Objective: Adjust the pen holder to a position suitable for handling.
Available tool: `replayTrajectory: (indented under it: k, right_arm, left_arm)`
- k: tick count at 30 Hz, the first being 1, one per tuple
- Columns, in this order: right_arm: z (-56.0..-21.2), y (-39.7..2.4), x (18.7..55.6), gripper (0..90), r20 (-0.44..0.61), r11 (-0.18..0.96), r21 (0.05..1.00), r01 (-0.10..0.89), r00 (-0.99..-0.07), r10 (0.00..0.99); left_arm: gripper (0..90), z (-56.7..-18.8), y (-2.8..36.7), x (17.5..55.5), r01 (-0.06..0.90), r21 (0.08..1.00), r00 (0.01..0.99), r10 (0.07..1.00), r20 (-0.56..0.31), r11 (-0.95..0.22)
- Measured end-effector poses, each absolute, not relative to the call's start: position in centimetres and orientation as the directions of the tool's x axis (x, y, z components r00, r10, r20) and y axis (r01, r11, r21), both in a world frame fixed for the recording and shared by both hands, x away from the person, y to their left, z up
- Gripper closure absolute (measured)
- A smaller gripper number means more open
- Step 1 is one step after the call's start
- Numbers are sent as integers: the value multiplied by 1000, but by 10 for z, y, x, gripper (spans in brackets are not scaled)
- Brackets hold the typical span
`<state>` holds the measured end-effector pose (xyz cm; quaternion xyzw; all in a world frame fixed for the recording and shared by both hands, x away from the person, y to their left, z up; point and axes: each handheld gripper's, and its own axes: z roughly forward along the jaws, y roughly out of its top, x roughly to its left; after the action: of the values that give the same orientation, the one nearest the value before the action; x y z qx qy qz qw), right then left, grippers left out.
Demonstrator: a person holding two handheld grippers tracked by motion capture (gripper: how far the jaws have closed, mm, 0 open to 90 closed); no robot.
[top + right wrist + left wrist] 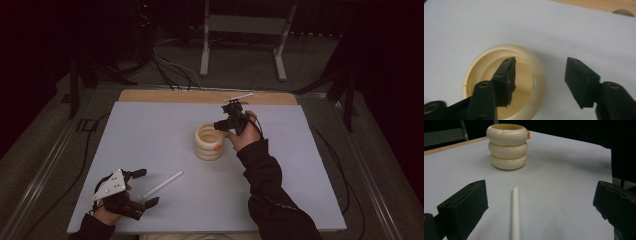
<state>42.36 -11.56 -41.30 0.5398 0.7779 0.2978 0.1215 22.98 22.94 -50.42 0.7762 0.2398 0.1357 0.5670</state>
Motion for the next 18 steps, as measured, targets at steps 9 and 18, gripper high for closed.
replayTrajectory:
  k: [9, 18]
  right_arm:
    - [-403, -134, 416, 184, 110, 243, 631, 737, -395, 912]
    - [-399, -159, 407, 14, 112, 261, 656, 709, -432, 895]
  left_arm:
    - [1, -504, 229, 230, 217, 945, 848, 528, -58, -245]
    - [1, -504, 230, 230, 219, 944, 847, 529, -60, -245]
